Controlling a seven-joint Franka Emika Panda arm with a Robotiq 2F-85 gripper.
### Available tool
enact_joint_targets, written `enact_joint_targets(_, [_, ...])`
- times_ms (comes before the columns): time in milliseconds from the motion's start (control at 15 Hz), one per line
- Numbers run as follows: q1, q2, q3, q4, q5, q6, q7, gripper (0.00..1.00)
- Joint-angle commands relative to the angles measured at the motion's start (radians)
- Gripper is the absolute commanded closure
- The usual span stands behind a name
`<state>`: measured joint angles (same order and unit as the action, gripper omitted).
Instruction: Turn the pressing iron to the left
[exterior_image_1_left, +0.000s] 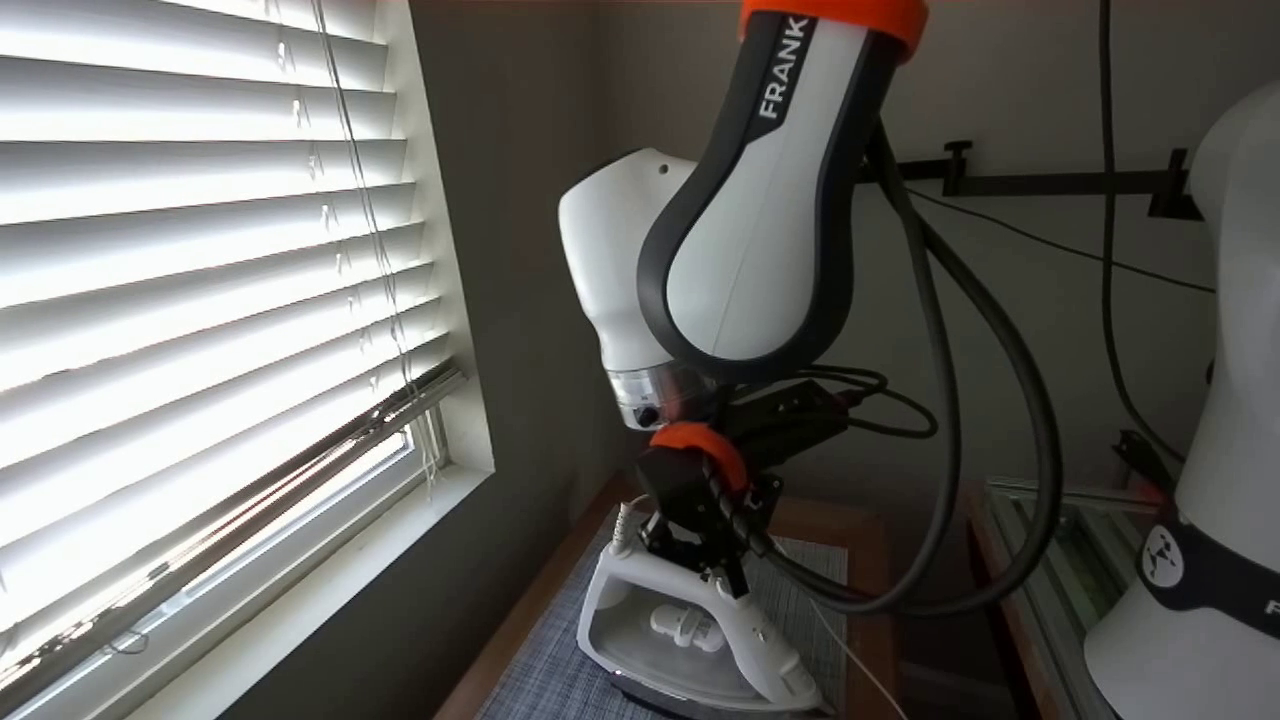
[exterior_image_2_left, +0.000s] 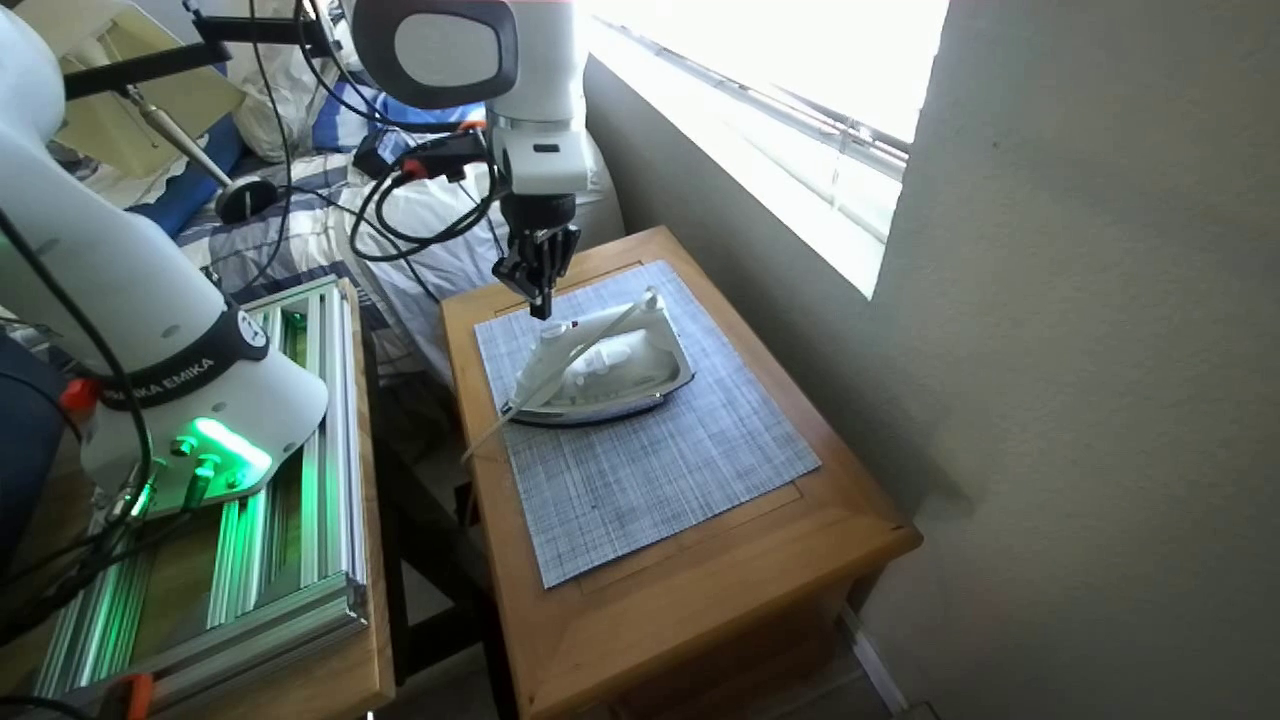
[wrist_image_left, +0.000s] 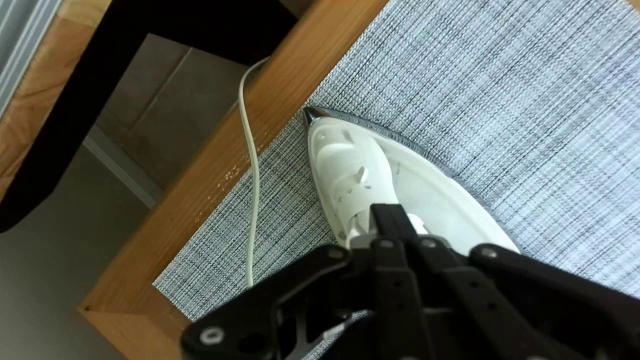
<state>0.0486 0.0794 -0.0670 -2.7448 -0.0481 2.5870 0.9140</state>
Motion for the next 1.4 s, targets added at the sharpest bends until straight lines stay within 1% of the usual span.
enact_joint_targets(0, [-0.016, 0.038, 0.005, 0.002, 0.016, 0.079, -0.005, 1.00])
enact_joint_targets(200, [-0.014, 0.060, 0.001, 0.002, 0.021, 0.116, -0.007, 1.00])
enact_joint_targets(467, [-0.016, 0.066, -0.001, 0.002, 0.028, 0.118, -0.007, 1.00])
enact_joint_targets(733, [-0.015, 0.089, -0.009, 0.002, 0.011, 0.152, -0.002, 1.00])
enact_joint_targets(1000, [-0.018, 0.141, -0.008, -0.001, 0.034, 0.219, -0.026, 1.00])
enact_joint_targets(1333, [-0.022, 0.158, -0.007, -0.002, 0.060, 0.251, -0.041, 1.00])
